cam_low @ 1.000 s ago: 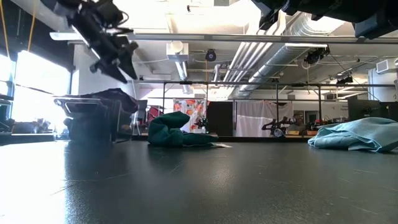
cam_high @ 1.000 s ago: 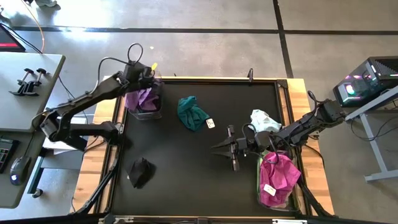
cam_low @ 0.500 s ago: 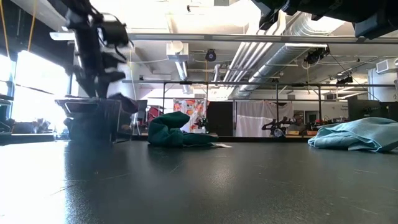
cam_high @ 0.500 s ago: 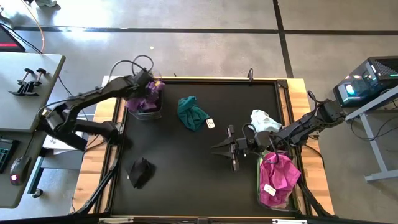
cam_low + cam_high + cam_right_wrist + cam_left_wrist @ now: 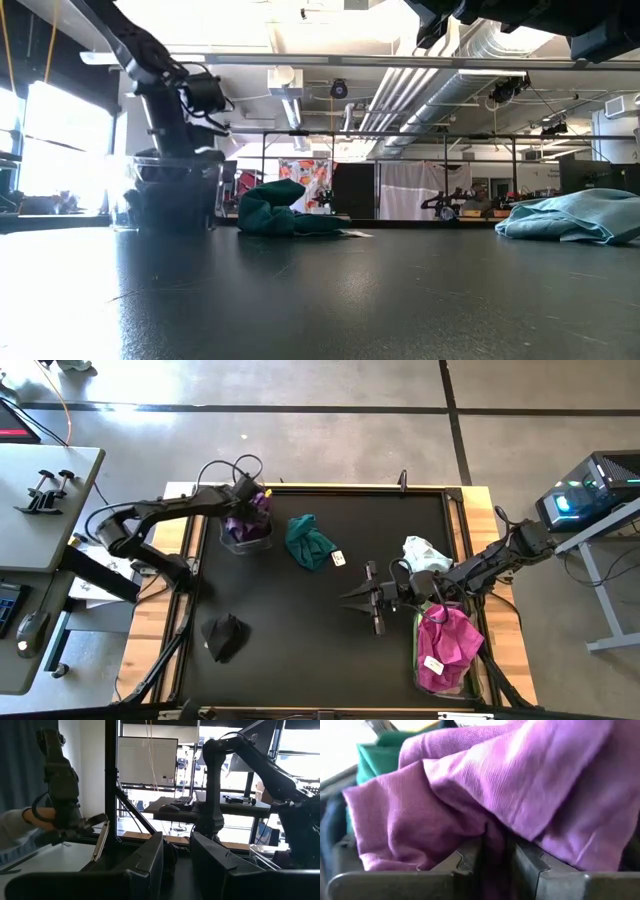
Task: Sort towels by color in basket
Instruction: Put the purple towel into the top transparent bin
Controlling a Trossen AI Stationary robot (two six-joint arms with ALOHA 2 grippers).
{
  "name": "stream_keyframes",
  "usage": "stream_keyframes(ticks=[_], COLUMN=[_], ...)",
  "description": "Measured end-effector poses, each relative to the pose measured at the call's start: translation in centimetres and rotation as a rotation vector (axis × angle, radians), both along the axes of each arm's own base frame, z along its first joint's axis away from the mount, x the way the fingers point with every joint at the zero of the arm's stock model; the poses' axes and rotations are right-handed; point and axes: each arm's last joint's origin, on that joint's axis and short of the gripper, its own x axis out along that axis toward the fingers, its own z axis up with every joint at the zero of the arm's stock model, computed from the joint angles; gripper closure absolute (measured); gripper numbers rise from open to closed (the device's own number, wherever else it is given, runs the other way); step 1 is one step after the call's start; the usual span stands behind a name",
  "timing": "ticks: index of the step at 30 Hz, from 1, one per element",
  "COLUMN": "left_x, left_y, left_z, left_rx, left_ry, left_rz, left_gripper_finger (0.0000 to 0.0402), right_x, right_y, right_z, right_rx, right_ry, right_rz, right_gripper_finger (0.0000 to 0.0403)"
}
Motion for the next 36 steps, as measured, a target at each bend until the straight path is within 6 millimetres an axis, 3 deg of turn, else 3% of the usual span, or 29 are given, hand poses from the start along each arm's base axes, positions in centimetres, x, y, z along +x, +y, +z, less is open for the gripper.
stream_keyframes(ticks=[6,11,18,21,26,30,36], left_x=[-0.9,-2.4,-2.3,-1.2,0.3,0.4,-0.4], left_y=[-0.8,-2.3,-3.7,-3.6,-2.5,-1.6,-0.7], left_z=[3.6,6.9,9.7,9.0,5.2,2.6,0.8], left_rx=[0.052,0.075,0.243,0.245,0.226,0.231,0.247], left_ry=[-0.006,-0.036,-0.280,-0.368,-0.380,-0.267,-0.097], left_rz=[-0.057,-0.043,-0.042,-0.121,-0.133,-0.039,0.121], left_gripper_finger=[0.0327,0.0293,0.0250,0.0253,0.0281,0.0306,0.0341], right_x=[0.0,0.0,0.0,0.0,0.0,0.0,0.0], right_y=[0.0,0.0,0.0,0.0,0.0,0.0,0.0], right_z=[0.0,0.0,0.0,0.0,0.0,0.0,0.0], right_rx=[0.000,0.000,0.000,0.000,0.000,0.000,0.000], right_ry=[0.000,0.000,0.000,0.000,0.000,0.000,0.001], right_rz=[0.000,0.000,-0.001,-0.001,-0.001,-0.001,-0.001], right_gripper_finger=[0.0308,0.0308,0.0308,0.0308,0.0308,0.0308,0.0308])
